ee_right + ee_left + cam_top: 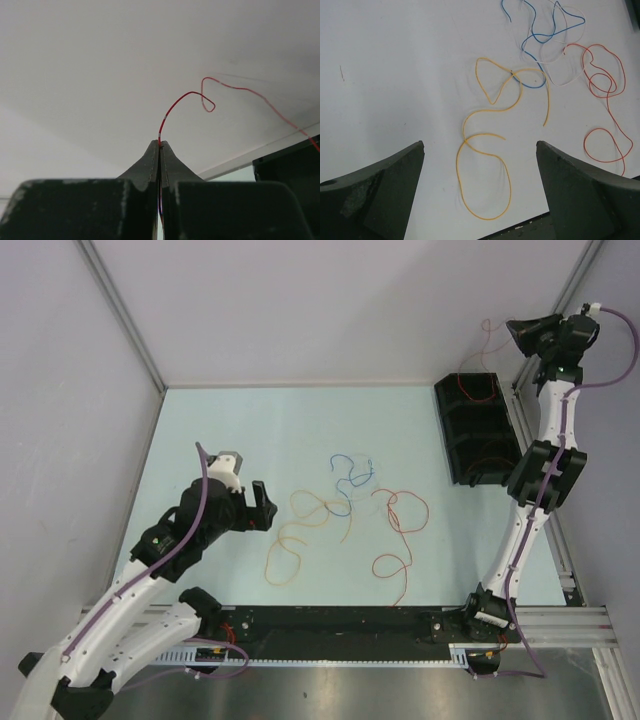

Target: Untangle the cables

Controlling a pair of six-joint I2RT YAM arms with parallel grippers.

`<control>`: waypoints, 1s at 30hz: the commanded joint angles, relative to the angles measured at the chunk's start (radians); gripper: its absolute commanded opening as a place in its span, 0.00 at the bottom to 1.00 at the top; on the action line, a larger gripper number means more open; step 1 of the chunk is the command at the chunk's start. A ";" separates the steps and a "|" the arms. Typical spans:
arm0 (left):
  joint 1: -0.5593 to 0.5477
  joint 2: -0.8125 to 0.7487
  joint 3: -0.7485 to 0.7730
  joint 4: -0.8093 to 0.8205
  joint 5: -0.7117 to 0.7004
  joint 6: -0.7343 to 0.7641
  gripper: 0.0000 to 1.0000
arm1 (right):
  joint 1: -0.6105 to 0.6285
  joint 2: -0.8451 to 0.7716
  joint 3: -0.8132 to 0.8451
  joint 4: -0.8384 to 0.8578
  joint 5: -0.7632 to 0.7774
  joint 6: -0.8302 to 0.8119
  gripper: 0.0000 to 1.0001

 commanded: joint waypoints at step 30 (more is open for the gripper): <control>0.033 0.003 -0.004 0.034 0.031 0.019 0.98 | 0.019 -0.086 -0.325 0.484 -0.137 -0.316 0.00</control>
